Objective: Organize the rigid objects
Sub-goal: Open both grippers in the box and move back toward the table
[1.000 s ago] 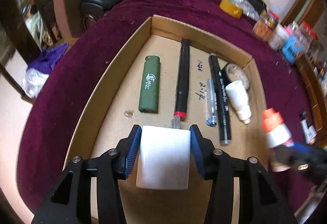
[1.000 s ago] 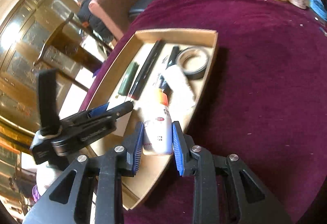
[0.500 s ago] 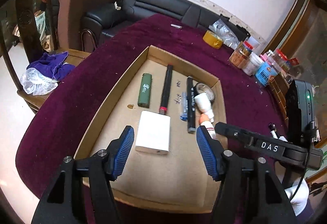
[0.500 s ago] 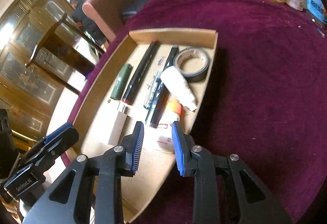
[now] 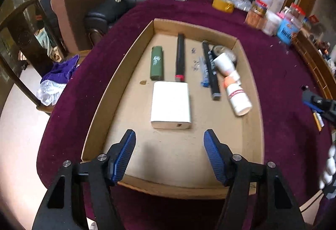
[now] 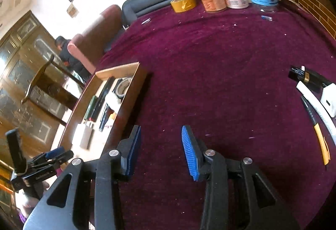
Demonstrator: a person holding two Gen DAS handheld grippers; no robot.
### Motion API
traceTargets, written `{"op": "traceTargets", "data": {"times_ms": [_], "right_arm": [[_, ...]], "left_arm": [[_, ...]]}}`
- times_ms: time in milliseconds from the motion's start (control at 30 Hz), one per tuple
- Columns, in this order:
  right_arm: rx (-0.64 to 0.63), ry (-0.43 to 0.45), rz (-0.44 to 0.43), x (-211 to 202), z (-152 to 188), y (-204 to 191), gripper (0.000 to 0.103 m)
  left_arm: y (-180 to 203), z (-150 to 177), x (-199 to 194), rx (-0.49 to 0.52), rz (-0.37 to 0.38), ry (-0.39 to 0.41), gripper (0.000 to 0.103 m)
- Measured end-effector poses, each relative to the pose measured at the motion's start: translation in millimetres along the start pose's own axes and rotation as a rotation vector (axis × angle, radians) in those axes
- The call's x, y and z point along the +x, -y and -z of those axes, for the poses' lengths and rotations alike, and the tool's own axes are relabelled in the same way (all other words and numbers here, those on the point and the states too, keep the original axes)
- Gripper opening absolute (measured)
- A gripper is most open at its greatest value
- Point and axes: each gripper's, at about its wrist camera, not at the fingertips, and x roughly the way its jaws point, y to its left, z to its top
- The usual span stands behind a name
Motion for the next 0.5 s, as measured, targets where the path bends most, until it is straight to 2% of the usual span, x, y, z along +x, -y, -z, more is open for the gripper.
{"op": "traceTargets", "data": {"times_ms": [67,100,167,200,233,333,500], "right_arm": [[0.008,-0.007,-0.016,0.2,1.9,2.9,0.037],[0.01,-0.01,-0.018,0.4,3.0,3.1,0.037],[0.015,-0.013,-0.019,-1.1,6.1,5.3,0.037],[0.018,-0.012,-0.018,-3.0,6.7,8.1,0.037],[0.023,-0.006,-0.013,-5.6,7.0,10.9,0.037],[0.044,0.011,0.003,-13.0,7.4,20.3,0.037],[0.078,0.019,0.005,-18.9,10.9,28.8,0.037]], "left_arm": [[-1.1,-9.5,13.3,0.019,-0.05,-0.019,0.061],[0.2,-11.7,21.3,0.034,-0.042,-0.048,0.062],[6.1,-16.4,43.7,0.043,0.049,-0.137,0.058],[12.7,-19.8,45.5,0.076,0.012,-0.113,0.046],[19.1,-25.6,48.6,0.097,-0.026,-0.113,0.042],[25.4,-38.3,52.1,0.065,0.048,-0.137,0.041],[53.8,-41.1,55.8,0.122,0.064,-0.124,0.041]]}}
